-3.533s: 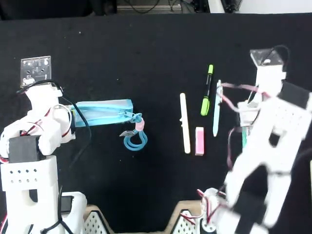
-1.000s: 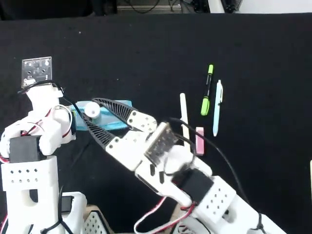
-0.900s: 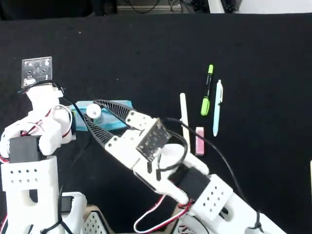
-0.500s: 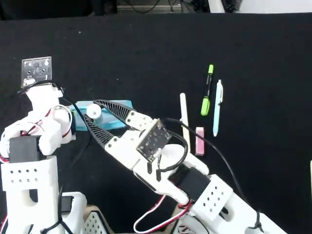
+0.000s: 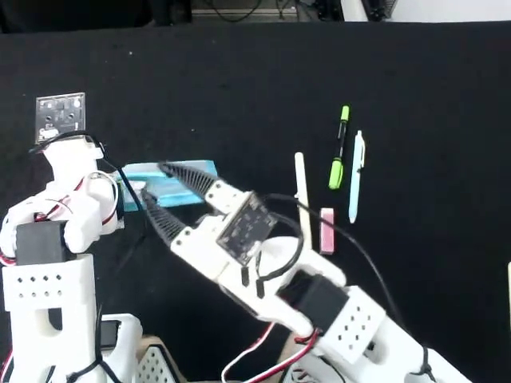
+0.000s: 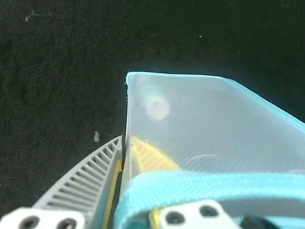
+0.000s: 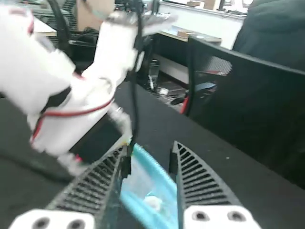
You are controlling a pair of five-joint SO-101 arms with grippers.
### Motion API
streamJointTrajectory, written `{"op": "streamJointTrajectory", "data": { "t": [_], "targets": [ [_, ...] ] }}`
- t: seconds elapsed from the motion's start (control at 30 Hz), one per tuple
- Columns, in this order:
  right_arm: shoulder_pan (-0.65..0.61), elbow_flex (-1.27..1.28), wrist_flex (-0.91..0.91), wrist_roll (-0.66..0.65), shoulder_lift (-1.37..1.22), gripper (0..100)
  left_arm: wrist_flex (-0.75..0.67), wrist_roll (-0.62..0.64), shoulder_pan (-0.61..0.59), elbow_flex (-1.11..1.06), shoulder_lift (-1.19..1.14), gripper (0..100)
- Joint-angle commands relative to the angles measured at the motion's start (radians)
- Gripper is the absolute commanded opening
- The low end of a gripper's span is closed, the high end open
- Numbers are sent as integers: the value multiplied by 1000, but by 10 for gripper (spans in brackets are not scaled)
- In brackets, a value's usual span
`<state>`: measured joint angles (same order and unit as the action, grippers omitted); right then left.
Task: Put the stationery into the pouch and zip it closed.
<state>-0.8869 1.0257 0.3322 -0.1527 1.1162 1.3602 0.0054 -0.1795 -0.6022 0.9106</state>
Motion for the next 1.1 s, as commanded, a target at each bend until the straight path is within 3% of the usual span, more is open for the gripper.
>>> {"op": "streamJointTrajectory", "data": {
  "t": [0.0, 0.27, 0.47, 0.63, 0.8, 1.07],
  "targets": [
    [118, -200, 143, 8, 8, 127, -2, 9, -13, 13, -8, 30],
    [477, -351, 405, 8, 231, 127, -2, 9, -13, 13, -8, 30],
    [683, -243, 479, 8, 278, 127, -2, 9, -12, 13, -8, 30],
    [769, -25, 436, 8, 153, 128, 0, 9, -13, 13, -8, 30],
    [859, 147, 204, 8, -67, 128, 0, 9, -13, 13, -8, 30],
    [999, 93, 146, 11, -395, 128, -8, 9, -10, -7, -8, 30]
  ]
}}
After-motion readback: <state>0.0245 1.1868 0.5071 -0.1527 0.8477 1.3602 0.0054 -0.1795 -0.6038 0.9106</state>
